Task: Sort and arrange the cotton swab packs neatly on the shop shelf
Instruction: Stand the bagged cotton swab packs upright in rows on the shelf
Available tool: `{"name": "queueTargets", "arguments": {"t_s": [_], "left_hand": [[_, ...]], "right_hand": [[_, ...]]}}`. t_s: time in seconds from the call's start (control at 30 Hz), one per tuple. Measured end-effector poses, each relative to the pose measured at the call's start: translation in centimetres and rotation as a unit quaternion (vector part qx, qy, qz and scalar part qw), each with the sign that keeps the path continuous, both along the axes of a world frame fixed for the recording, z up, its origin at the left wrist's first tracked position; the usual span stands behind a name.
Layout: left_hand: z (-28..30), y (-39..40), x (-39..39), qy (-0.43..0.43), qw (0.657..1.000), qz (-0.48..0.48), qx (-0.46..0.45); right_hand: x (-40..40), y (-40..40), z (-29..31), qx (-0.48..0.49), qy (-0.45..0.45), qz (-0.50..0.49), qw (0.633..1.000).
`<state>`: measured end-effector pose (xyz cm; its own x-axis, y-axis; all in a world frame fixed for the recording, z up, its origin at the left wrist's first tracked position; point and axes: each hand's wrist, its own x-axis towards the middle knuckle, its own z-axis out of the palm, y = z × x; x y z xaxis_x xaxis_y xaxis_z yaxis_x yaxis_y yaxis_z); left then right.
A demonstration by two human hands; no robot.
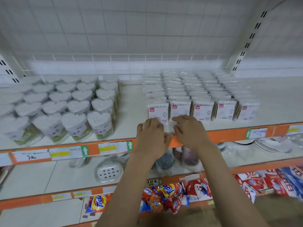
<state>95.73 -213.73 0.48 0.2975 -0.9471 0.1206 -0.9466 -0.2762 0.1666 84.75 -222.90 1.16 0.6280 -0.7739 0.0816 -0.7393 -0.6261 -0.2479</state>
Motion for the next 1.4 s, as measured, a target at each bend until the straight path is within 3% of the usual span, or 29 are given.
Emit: {"name": "queueTargets", "arguments": {"t_s": [0.5,0.73,1.1,1.4], "left_hand": [[0.4,11.6,1.2,0.015,0.991,0.128,-0.018],[0.4,15.9,5.2,0.013,0.985,0.167,-0.039],[2.6,19.7,15.5,0.003,0.988,0.114,-0.099],[1.6,19.9,17.3,0.022,0.992,0.068,-0.107]], "right_hand": [[3.6,8.0,-0.9,0.012,-0.1,0.097,0.99],[8.1,11.4,-1.3,0.042,-0.162,0.096,0.981],[15.5,13.8,-2.5,0.065,-0.288,-0.002,0.955],[15.9,13.5,-2.3,0.043,-0.266,-0.009,0.963]]}}
